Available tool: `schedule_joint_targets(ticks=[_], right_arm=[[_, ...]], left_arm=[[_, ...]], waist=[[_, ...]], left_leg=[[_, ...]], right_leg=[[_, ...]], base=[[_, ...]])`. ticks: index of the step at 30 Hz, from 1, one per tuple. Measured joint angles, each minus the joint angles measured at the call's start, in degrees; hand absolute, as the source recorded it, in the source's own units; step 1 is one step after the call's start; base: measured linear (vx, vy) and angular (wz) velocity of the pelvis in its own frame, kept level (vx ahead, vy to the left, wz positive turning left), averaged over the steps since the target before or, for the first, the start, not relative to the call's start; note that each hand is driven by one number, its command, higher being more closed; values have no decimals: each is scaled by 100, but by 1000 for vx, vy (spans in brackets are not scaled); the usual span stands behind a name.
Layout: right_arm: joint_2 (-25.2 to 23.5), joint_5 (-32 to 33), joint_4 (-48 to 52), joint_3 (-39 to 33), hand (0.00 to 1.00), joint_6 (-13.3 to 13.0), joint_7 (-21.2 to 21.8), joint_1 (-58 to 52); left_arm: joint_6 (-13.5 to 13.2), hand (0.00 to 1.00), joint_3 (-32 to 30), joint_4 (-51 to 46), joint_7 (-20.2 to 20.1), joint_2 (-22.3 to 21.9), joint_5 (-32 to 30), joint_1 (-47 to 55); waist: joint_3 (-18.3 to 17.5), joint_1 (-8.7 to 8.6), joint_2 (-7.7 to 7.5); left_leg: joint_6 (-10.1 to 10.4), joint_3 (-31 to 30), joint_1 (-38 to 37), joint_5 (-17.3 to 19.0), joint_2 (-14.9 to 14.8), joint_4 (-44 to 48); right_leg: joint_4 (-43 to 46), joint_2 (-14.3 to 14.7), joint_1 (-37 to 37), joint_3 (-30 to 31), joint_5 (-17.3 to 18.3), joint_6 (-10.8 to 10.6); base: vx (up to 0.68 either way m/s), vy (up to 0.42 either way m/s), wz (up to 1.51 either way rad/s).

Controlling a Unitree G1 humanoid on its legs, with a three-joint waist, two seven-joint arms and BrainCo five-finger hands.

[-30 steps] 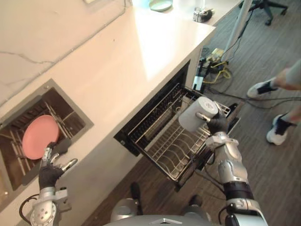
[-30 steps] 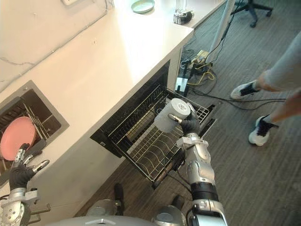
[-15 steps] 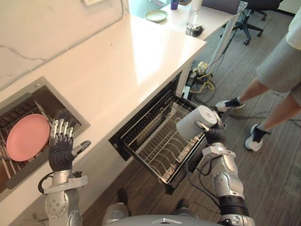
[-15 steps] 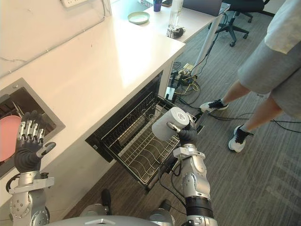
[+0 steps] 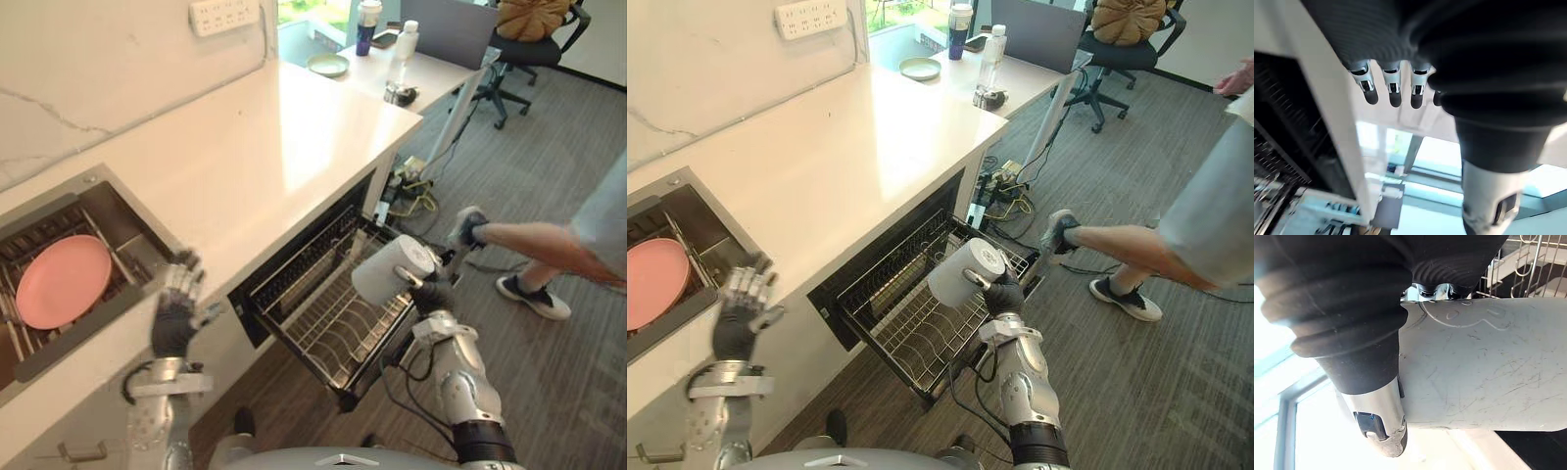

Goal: Walk over to the sink, pick up the cup, carry it to the dishwasher, place the cup inside the dishwasher, then close the dishwasher door

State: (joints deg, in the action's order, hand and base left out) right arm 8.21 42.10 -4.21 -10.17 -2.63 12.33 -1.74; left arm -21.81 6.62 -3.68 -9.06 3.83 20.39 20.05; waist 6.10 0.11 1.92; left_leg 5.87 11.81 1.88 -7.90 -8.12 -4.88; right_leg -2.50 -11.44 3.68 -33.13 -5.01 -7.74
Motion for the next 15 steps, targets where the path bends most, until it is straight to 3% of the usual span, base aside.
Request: schedule_joint_targets(ticks=[3,5,7,10,13,15], right_arm=[[-97,390,156,-396,100,-111,-4,-181],[-101,671,264,-617,100,-152,-33,-287],[-104,949,382,-688,100,-270,-67,-369],[-99,950,381,-698,100,-355,-162,-370],[-102,949,381,-675,100,-370,-173,-367],[-95,950,381,-689,100,-394,-174,-353]], left_arm=[[103,0,650,562,-250,124,-86,-457],[150,0,1024,638,-554,186,-90,-738],[405,0,1302,358,-1136,181,36,-875],[650,0,1584,-176,-1724,165,276,-926],[1014,0,1610,-293,-2053,160,516,-1006],[1640,0,1623,-251,-2142,187,535,-990]], waist=[[-12,-221,10],[-51,-280,47],[-75,-373,100],[-133,-366,189],[-188,-326,272],[-218,-307,317]], left_leg=[[18,-106,1,-30,9,1],[20,-150,5,-42,7,3],[27,-183,-16,-57,0,4],[41,-218,-52,-67,-26,3],[44,-218,-70,-68,-48,1],[37,-181,-52,-56,-54,0]], right_leg=[[262,38,-79,452,238,17],[435,44,-184,618,364,27],[518,44,-188,617,398,-6],[629,63,-177,713,490,14],[705,75,-173,742,573,6],[692,102,-173,866,634,0]], base=[[22,-10,16],[44,-16,10],[44,-26,4],[8,-30,7],[-37,-22,5],[-65,-10,-3]])
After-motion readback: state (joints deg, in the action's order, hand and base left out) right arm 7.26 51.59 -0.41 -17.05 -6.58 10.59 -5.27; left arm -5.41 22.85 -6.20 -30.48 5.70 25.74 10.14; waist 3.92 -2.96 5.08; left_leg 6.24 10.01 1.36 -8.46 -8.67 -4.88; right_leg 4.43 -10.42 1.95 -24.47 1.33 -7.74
